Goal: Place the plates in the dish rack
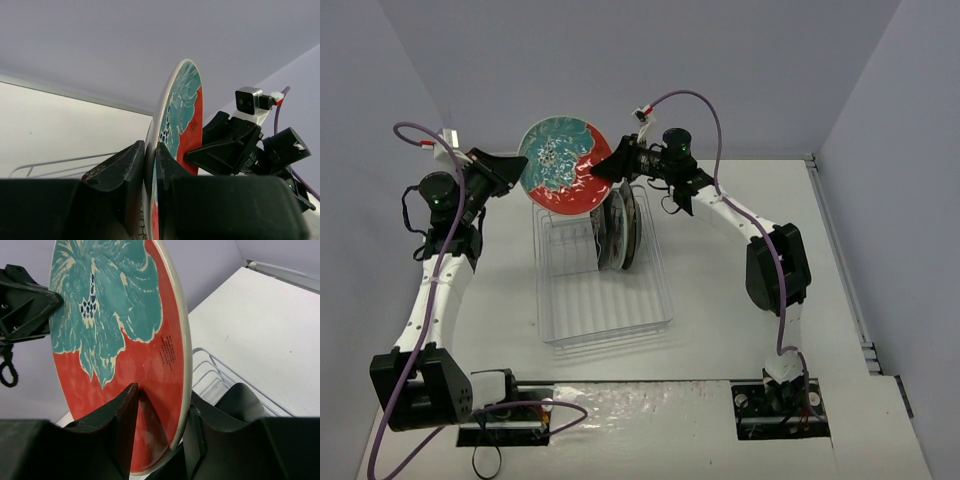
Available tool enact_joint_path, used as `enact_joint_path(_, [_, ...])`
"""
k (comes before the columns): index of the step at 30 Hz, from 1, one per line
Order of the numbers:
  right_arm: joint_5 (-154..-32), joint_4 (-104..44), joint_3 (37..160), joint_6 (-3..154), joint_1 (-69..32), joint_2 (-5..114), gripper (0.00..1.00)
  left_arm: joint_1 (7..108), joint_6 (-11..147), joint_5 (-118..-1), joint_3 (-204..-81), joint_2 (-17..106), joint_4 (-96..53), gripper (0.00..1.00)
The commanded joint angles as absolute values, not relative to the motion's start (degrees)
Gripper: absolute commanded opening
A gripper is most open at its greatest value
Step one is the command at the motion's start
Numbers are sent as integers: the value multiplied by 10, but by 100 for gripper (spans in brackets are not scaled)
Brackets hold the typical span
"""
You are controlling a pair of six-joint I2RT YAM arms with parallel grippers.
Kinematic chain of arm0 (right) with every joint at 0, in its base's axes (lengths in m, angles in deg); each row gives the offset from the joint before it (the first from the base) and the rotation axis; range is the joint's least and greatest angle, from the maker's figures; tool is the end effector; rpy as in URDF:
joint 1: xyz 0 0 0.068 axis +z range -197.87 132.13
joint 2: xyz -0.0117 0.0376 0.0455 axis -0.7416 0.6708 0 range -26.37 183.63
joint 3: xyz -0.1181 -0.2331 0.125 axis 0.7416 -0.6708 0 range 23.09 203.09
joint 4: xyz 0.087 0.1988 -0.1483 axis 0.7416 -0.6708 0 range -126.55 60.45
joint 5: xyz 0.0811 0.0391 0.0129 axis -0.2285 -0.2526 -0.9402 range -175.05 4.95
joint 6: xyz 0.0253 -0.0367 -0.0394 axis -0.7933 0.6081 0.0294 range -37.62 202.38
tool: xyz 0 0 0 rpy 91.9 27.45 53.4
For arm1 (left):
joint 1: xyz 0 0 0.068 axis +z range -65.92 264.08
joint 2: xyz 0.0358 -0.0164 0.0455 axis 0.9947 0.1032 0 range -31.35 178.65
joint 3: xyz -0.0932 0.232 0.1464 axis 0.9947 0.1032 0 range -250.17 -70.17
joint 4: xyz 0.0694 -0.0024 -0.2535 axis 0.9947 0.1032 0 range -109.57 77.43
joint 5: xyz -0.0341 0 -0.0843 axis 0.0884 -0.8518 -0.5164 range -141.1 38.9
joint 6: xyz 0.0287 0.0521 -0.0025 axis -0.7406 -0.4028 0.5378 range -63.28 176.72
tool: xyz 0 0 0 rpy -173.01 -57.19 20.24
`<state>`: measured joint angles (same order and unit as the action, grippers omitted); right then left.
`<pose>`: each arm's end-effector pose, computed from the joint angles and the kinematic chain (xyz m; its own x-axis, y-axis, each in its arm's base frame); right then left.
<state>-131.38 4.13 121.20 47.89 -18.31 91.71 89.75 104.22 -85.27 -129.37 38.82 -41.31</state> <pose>0.4243 0.2769 0.3586 -0.3692 0.2402 -0.8978 -0.9013 0.1431 0.4089 0.2871 0.0039 0.4108 -0.2188 -0.6348 -0.7410 0.4528 0.6066 -0.6534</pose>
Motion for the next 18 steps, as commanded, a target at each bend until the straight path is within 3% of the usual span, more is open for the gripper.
enact_joint_path(1, [-1389,198,1210,429,-166,896,0,873,1012,-951,-1333,359,-514,8])
enact_joint_path(4, [-1405,213,1206,414,-166,887,0,872,974,-998,-1344,371,-493,36])
enact_joint_path(6, [-1417,227,1204,403,-166,883,0,872,976,-1023,-1347,384,-512,46])
enact_joint_path(9, [-1438,278,1194,361,-166,881,0,871,983,-1045,-1347,397,-539,52])
enact_joint_path(18, [-1470,358,1198,290,-166,893,0,849,952,-1090,-1352,428,-580,52])
